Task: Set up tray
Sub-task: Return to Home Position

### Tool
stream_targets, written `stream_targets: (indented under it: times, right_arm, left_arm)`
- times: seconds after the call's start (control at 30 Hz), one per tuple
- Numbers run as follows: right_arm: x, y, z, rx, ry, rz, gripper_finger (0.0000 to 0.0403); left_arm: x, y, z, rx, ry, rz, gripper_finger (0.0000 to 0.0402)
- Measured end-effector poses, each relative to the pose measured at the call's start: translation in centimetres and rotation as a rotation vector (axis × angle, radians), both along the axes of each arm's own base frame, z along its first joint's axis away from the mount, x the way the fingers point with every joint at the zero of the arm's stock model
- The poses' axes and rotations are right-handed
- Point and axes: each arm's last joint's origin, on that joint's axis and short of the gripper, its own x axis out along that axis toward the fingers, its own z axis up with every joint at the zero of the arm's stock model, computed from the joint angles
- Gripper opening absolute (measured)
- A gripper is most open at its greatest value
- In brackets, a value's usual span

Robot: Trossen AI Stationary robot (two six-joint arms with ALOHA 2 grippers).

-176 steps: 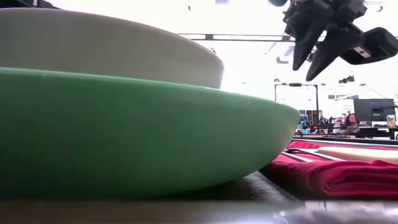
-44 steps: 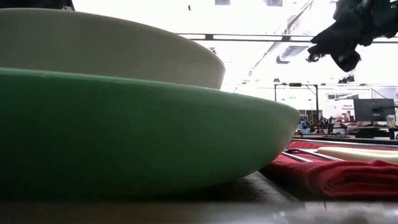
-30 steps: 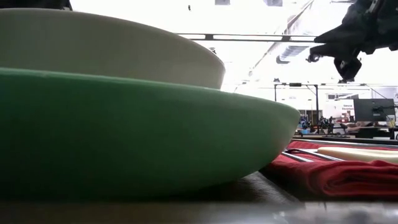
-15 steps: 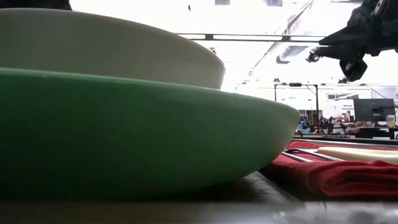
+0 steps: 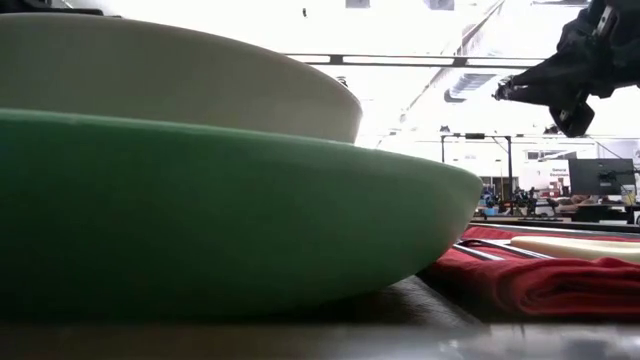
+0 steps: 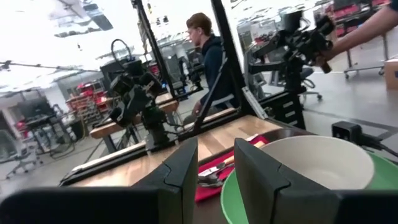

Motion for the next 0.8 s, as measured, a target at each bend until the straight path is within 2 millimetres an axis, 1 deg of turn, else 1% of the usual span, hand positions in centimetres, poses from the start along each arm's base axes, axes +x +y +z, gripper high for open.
stream_targets:
  times: [0.17,0.27,0.4,0.43,0.8]
  right_arm:
    - [0.0,0.0,-0.2,0.008,0.022,-0.01,0.0083]
    - [0.2,0.0,-0.4,0.003,-0.005,-0.012,0.0083]
    - [1.2,0.2,-2.6,0.005,-0.039,0.024,0.0083]
    - [1.4,0.2,-2.8,0.009,-0.054,0.029,0.0083]
    - [1.5,0.2,-2.9,-0.023,-0.036,0.028,0.0083]
  left_arm:
    - [0.0,0.0,0.0,-0.008,0.002,0.013,0.0136]
    - [0.0,0.0,0.0,-0.012,0.004,0.013,0.0136]
    - [0.0,0.0,0.1,-0.016,-0.008,0.012,0.0136]
    - [0.0,0.0,0.2,-0.019,-0.015,0.012,0.0136]
    - [0.0,0.0,-0.1,0.001,0.008,0.007,0.0136]
